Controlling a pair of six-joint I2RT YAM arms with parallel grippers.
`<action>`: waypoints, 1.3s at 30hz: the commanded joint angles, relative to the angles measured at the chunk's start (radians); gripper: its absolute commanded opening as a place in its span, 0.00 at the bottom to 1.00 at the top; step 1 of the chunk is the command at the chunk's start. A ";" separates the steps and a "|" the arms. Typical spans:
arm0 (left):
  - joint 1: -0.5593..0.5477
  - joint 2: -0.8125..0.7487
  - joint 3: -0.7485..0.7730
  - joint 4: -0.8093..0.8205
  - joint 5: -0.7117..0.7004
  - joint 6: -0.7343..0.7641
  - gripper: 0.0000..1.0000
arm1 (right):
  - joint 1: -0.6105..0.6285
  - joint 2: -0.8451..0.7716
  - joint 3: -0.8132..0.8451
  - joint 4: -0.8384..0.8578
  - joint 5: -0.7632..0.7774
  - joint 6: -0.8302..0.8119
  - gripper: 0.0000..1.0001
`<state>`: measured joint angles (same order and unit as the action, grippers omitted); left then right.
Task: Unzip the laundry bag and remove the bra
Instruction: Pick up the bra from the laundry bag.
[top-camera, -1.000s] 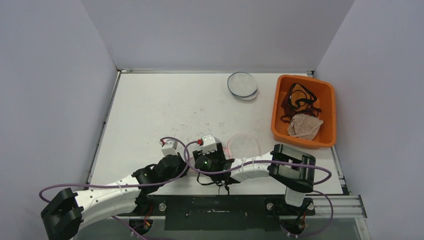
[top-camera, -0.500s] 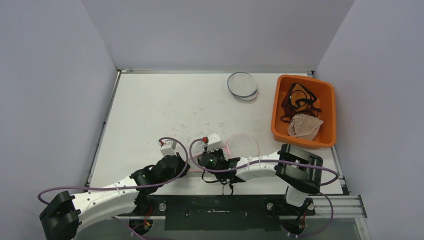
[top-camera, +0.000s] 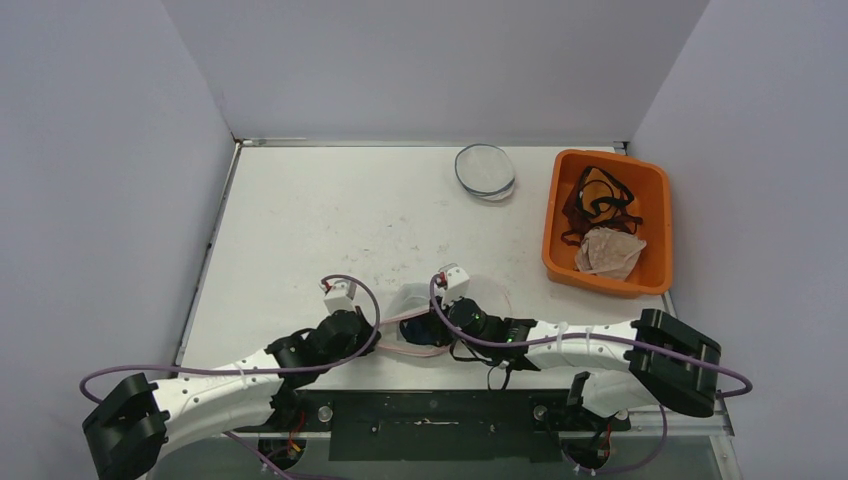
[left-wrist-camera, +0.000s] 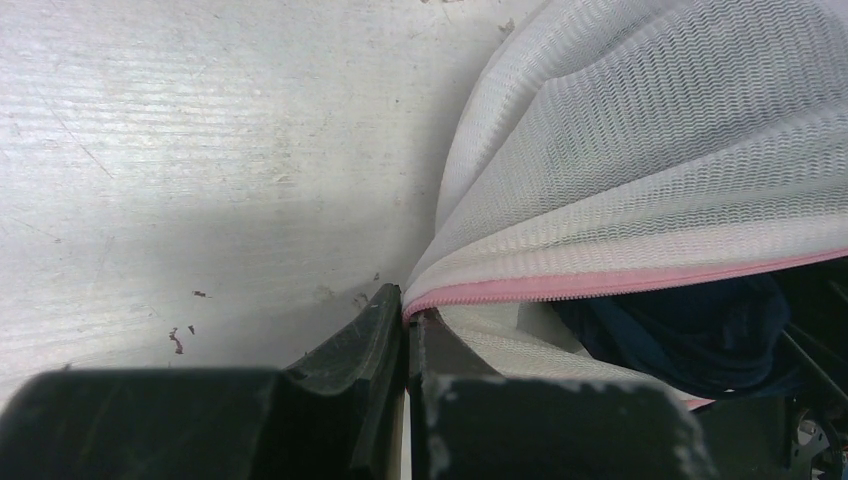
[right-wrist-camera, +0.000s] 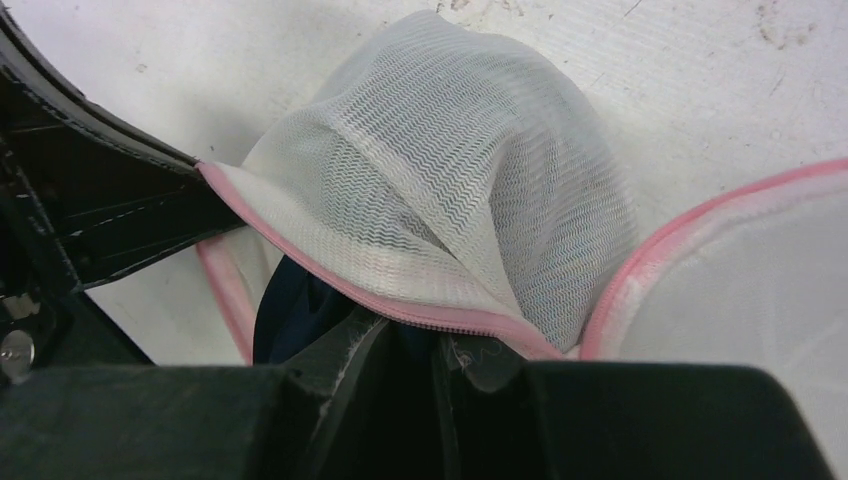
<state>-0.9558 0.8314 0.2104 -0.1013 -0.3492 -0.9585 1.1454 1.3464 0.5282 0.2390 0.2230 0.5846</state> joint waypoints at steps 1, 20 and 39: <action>-0.003 0.031 0.046 0.042 -0.002 0.015 0.00 | -0.019 -0.069 -0.026 0.098 -0.101 0.021 0.12; -0.003 0.012 0.100 0.027 0.014 0.022 0.00 | 0.109 -0.109 0.134 -0.181 0.110 -0.024 0.81; -0.004 0.058 0.098 0.140 0.062 -0.003 0.00 | 0.314 0.166 0.364 -0.409 0.536 0.095 0.94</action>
<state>-0.9562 0.8795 0.2871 -0.0631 -0.3115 -0.9569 1.4517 1.4757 0.8455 -0.1688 0.6571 0.6193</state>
